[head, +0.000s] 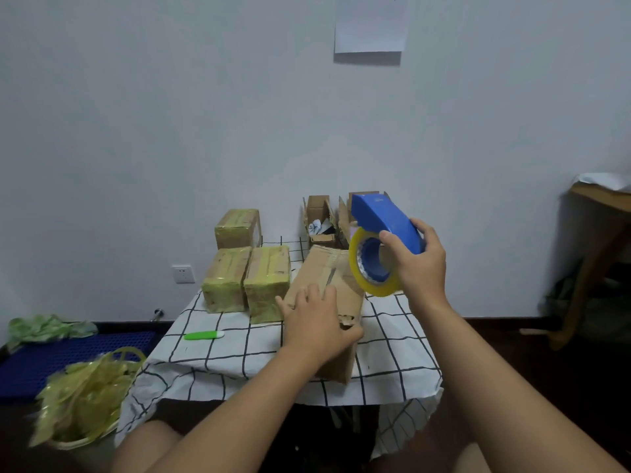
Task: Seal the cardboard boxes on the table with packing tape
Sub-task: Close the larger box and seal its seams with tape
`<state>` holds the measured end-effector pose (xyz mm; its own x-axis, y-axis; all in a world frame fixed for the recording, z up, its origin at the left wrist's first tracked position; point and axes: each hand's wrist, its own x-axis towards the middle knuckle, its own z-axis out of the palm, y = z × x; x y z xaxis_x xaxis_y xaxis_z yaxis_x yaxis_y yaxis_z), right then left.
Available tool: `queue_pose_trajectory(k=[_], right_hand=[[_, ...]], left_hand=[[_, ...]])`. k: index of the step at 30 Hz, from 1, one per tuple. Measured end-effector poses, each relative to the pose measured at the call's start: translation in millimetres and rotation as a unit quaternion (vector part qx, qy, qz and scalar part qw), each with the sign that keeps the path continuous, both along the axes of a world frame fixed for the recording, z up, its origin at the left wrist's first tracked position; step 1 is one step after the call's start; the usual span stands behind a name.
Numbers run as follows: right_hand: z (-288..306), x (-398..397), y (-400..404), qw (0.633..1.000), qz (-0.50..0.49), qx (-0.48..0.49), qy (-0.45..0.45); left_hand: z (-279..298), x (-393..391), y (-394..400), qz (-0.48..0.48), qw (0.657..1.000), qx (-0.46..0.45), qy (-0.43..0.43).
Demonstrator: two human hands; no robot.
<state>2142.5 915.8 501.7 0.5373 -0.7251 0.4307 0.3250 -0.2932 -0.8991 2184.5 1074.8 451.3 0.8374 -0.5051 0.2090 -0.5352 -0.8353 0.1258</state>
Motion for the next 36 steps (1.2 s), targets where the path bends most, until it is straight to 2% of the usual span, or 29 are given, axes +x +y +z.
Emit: queue_pose_trajectory(k=[4,7,11,19,22,25,27,29,33,36], right_hand=[[15,-9,-16,0.999,-0.002,-0.012,-0.032],[23,-14,-23,0.999,0.010,-0.025,-0.029],[26,-16,-25,0.996,0.067,-0.056,0.001],[28,16,-19,0.968,0.209,-0.124,0.066],[25,34,-19,0.956,0.240,-0.135,0.098],[18,48,-22,0.941,0.272,-0.157,0.127],[14,55,-25,0.938,0.280,-0.161,0.129],[11,60,-27,0.939,0.285,-0.152,0.122],[7,64,-32,0.939,0.288,-0.152,0.112],[4,66,-35,0.936,0.290,-0.166,0.112]], left_hand=[[10,21,37,-0.124,0.992,0.016,0.033],[22,36,61,-0.176,0.981,0.044,0.066],[26,48,68,-0.184,0.978,0.039,0.093],[20,74,66,-0.194,0.976,-0.043,0.091],[4,86,68,-0.207,0.966,-0.098,0.123],[-8,93,72,-0.187,0.930,-0.237,0.211],[-5,92,68,-0.144,0.877,-0.364,0.278],[4,94,61,-0.092,0.829,-0.445,0.325],[21,108,46,0.022,0.809,-0.460,0.365],[34,119,40,0.030,0.803,-0.442,0.398]])
